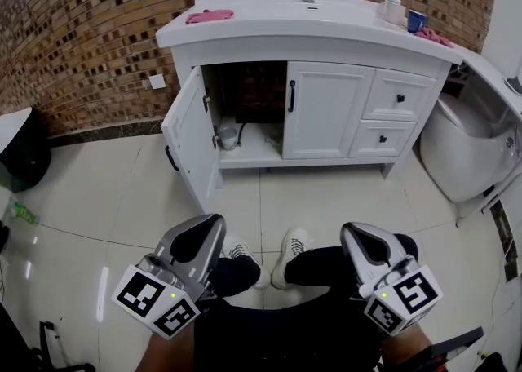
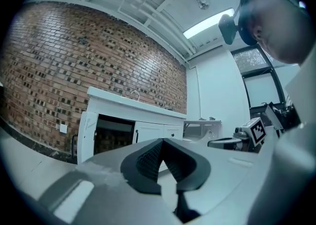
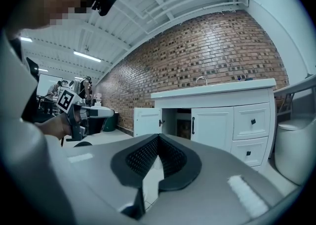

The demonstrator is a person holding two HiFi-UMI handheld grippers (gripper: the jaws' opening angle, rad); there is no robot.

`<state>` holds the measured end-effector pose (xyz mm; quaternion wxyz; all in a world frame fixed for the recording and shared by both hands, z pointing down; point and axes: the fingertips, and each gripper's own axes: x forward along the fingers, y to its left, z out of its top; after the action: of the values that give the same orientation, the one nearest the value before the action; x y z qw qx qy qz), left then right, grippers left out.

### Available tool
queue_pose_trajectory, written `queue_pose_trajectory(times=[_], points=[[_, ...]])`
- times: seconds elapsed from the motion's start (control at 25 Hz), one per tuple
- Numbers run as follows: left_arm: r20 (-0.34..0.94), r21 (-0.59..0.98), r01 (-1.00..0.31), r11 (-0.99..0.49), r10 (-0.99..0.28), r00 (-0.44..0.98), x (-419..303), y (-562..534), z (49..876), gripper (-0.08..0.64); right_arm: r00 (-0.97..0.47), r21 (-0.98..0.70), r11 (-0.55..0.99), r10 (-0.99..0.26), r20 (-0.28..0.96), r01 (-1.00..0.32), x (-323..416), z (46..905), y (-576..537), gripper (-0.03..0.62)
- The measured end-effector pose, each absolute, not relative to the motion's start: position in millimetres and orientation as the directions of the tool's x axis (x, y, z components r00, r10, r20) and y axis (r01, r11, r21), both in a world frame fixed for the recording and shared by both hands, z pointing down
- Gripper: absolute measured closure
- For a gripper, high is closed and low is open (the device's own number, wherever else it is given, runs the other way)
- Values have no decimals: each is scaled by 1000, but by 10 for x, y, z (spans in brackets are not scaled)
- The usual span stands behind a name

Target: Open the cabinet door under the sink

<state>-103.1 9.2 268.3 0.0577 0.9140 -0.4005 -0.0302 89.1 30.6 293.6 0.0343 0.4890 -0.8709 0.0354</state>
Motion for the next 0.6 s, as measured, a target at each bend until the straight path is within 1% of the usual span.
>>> queue_pose_trajectory(times=[0.6], points=[[11,98,-754,-649,-757,653,-1139,165,2678,557,-540,-22,540,-839,69,-842,821,2871,324,584]])
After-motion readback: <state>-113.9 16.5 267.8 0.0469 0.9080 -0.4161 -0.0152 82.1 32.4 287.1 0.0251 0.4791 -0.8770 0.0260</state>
